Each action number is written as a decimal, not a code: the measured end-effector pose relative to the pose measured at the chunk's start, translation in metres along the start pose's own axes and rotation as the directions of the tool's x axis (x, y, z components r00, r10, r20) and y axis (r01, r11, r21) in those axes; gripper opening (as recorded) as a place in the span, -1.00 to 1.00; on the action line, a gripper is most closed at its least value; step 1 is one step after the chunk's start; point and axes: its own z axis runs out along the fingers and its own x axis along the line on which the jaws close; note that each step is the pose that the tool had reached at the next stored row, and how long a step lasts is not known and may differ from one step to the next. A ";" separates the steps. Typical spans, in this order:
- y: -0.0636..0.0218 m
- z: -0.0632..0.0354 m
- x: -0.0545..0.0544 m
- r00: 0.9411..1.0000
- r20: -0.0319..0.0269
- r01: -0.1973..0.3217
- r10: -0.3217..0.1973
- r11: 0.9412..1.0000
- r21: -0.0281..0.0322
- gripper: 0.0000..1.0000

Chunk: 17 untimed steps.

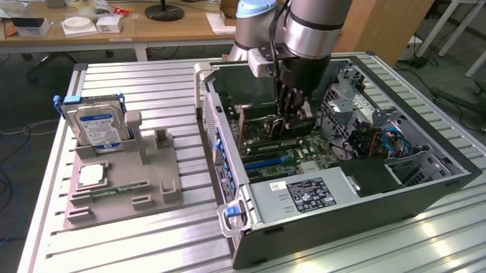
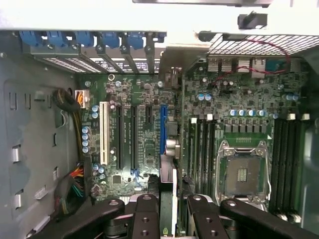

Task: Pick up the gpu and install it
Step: 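Insert the gpu into the slot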

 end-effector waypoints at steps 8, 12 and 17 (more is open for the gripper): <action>0.0065 0.0138 0.003 1.000 0.000 -0.001 0.001 1.000 0.002 -0.47; 0.0068 0.0210 0.005 1.000 0.000 -0.002 0.002 1.000 0.003 -0.47; 0.0070 0.0301 0.007 1.000 0.000 -0.002 0.002 1.000 0.005 -0.47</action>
